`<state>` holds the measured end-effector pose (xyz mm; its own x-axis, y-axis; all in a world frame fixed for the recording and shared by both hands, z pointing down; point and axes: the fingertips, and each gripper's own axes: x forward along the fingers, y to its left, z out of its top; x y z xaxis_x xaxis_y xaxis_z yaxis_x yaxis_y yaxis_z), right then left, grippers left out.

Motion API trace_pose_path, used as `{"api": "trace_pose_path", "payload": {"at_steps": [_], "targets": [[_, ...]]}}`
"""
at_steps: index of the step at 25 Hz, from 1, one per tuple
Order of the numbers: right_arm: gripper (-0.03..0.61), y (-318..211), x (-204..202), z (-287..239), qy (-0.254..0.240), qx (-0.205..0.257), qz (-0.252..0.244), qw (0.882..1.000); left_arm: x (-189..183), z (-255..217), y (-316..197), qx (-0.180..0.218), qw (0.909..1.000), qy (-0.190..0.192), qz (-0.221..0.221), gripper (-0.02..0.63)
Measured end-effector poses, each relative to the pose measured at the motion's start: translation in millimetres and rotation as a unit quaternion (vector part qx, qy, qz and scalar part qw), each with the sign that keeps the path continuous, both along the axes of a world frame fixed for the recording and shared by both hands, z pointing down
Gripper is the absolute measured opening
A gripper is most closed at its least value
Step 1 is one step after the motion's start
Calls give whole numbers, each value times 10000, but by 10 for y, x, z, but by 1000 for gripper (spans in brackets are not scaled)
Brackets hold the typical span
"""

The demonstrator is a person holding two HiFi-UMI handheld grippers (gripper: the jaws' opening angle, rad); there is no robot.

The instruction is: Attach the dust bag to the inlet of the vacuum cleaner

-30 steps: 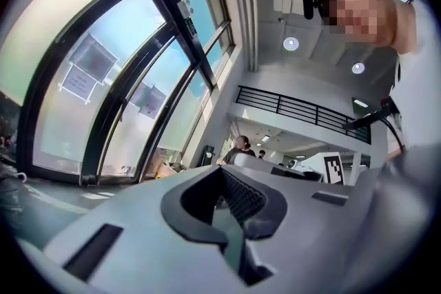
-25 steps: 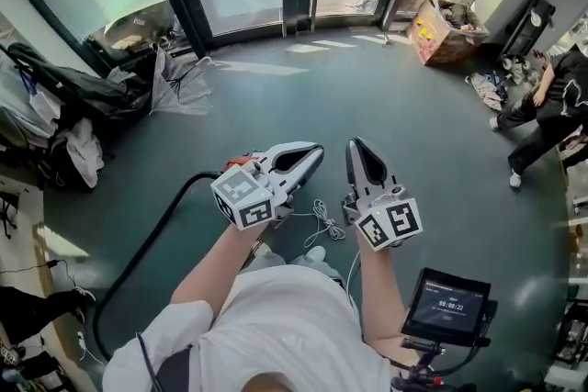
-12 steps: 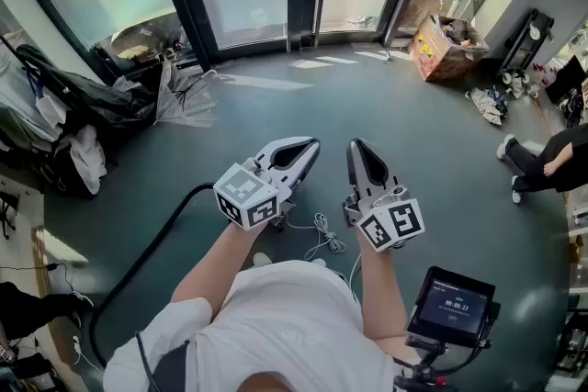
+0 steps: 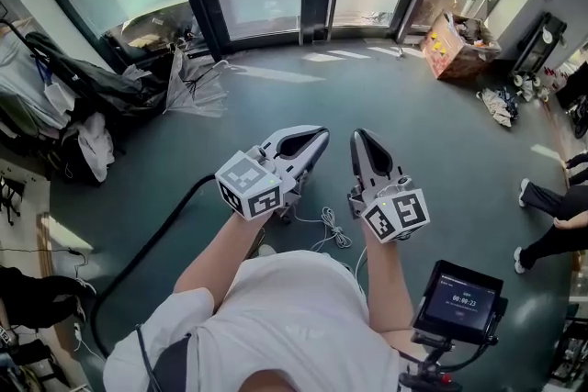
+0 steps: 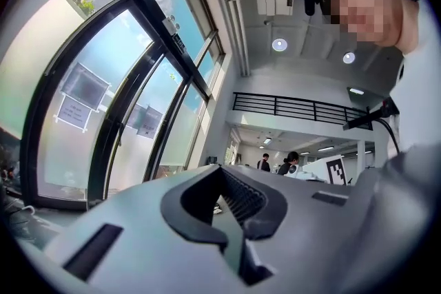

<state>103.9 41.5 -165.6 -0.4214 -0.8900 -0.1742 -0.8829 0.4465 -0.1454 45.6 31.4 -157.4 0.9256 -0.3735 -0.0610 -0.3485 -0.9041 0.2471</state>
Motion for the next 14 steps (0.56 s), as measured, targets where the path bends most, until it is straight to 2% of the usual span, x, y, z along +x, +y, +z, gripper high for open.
{"api": "trace_pose_path", "payload": {"at_steps": [3,8,14], "targets": [[8,-8,-92,-41,186,33,-7,9998,-35,-35,13,33,10000,-11,-1,6],[8,-38,-76,-34,-43,-28,-60,10000,-23,-40,12,174,9996,-101,-179,6],[8,-91,-17,-71,-47,51,-66,10000,66,-35,-55,133,9994,-231,-217,6]]}}
